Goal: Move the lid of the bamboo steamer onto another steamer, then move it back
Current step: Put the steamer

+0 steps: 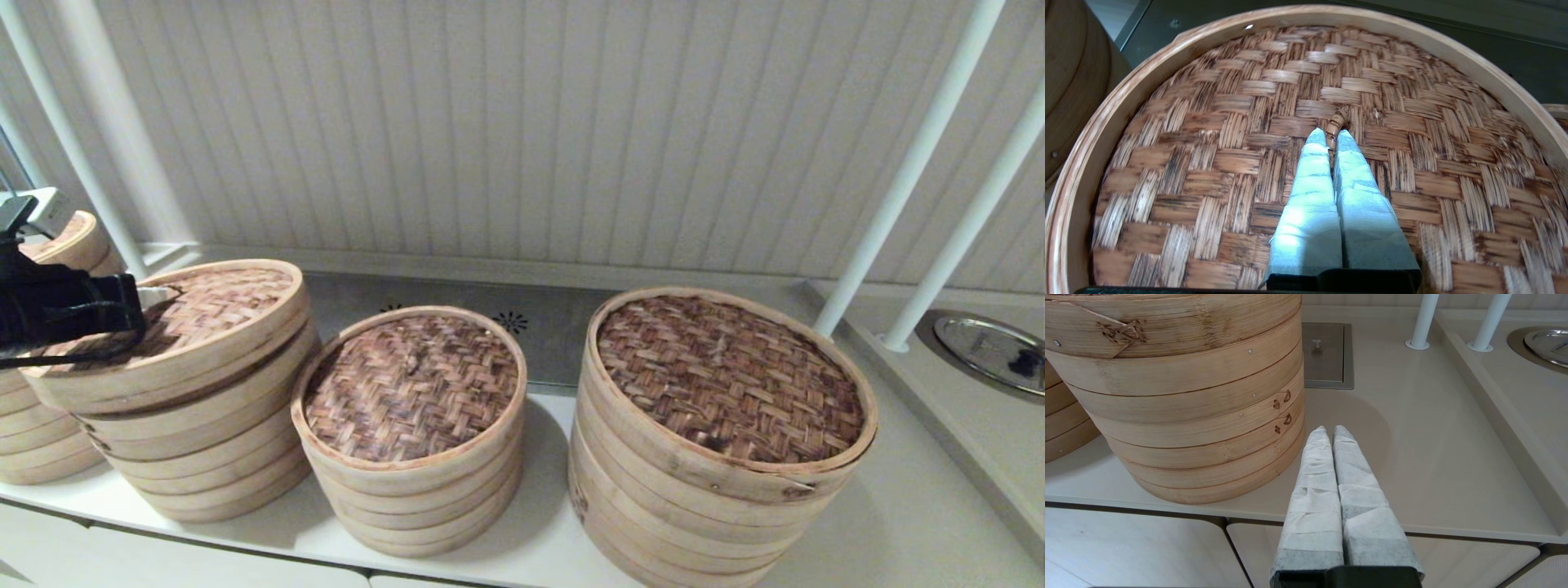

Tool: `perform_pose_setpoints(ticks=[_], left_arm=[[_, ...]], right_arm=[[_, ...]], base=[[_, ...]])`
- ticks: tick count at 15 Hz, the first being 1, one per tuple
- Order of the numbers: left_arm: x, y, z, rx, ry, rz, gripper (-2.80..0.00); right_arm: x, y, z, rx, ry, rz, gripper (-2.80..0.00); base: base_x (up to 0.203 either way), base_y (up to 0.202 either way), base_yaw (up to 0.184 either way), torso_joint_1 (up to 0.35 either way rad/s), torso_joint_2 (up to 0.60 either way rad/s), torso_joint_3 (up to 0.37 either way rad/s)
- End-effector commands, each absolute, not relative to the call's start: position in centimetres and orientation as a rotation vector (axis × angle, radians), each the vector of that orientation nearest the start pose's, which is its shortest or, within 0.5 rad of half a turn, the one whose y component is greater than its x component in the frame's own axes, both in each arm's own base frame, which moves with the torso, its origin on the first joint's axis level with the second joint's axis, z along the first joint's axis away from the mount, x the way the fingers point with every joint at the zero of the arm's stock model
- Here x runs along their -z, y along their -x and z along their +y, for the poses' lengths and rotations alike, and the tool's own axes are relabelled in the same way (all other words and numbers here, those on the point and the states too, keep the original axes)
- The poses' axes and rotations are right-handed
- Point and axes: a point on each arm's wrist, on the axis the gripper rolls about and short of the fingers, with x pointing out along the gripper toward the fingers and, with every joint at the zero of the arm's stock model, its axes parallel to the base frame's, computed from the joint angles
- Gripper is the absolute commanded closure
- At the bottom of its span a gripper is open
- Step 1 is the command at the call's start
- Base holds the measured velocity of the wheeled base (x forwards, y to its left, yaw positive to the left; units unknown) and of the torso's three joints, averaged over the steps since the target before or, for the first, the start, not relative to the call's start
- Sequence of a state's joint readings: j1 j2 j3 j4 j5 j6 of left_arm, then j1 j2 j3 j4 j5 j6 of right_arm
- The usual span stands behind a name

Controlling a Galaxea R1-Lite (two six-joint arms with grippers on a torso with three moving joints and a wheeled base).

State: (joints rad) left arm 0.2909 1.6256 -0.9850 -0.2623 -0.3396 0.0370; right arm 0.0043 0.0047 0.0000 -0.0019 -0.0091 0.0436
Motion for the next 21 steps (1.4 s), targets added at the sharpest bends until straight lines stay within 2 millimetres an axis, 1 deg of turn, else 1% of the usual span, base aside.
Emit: perform_pose_setpoints(ticks=[1,5,10,17,21], left_arm=[[-21.3,-28.7,8.0,0.051,0.087,0.372,0.0],[-21.6,-28.5,8.6,0.028,0.085,0.359,0.0],[-21.5,-28.9,8.9,0.028,0.083,0.347,0.0],[-20.4,-30.0,9.4,0.024,0.087,0.359,0.0],[-20.9,-30.1,9.4,0.023,0.081,0.341,0.0]], right_arm=[[-7.5,2.2,0.0,0.005,-0.043,0.007,0.0],[-7.5,2.2,0.0,0.005,-0.043,0.006,0.0],[-7.5,2.2,0.0,0.005,-0.043,0.006,0.0],[-7.5,2.2,0.0,0.005,-0.043,0.006,0.0],[-7.5,2.2,0.0,0.005,-0.043,0.006,0.0]], base=[[0.0,0.0,0.0,0.0,0.0,0.0],[0.0,0.0,0.0,0.0,0.0,0.0],[0.0,0.0,0.0,0.0,0.0,0.0],[0.0,0.0,0.0,0.0,0.0,0.0],[0.0,0.0,0.0,0.0,0.0,0.0]])
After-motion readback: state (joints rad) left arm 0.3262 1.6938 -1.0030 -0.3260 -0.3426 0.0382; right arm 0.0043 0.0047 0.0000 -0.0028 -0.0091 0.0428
